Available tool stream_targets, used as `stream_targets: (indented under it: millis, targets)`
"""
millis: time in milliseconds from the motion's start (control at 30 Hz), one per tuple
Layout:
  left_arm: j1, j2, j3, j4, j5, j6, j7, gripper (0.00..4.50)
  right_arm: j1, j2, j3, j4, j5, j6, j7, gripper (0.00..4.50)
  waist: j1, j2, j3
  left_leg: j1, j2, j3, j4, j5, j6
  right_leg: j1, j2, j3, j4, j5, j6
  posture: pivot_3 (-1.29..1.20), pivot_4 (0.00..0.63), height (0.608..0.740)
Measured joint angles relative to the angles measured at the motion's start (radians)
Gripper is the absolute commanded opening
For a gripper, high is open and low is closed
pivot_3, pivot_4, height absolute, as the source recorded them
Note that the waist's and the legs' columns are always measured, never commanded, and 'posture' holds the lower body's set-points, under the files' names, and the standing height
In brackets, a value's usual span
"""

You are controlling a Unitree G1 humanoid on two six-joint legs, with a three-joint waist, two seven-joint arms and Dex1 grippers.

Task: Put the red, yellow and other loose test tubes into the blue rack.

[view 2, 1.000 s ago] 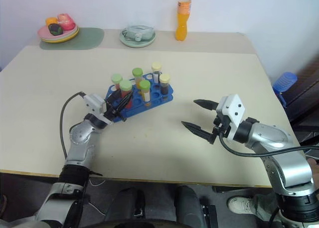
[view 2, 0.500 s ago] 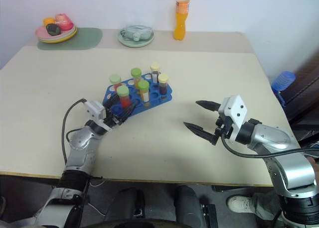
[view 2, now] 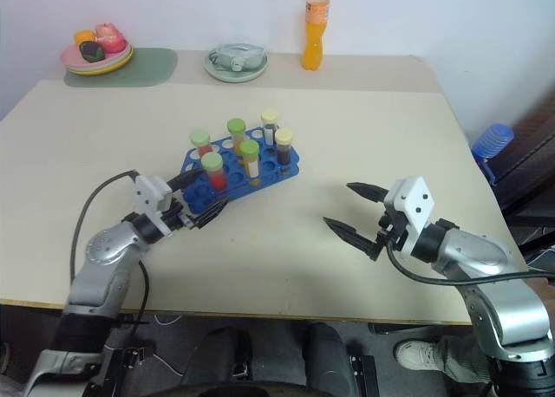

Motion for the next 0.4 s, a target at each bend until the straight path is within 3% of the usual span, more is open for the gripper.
stream_targets:
  millis: [400]
  targets:
    - [0.173, 0.233, 0.202, -0.086, -0.2, 0.224, -0.179, 4.44, 0.137, 0.042, -0.068, 0.002, -0.009, -0.06, -0.028, 4.2, -0.002, 0.0, 0.0, 0.0, 0.0, 0.001, 0.0, 0.0, 0.0, -0.001, 0.0, 0.0, 0.0, -0.002, -0.003, 0.0, 0.15, 0.74]
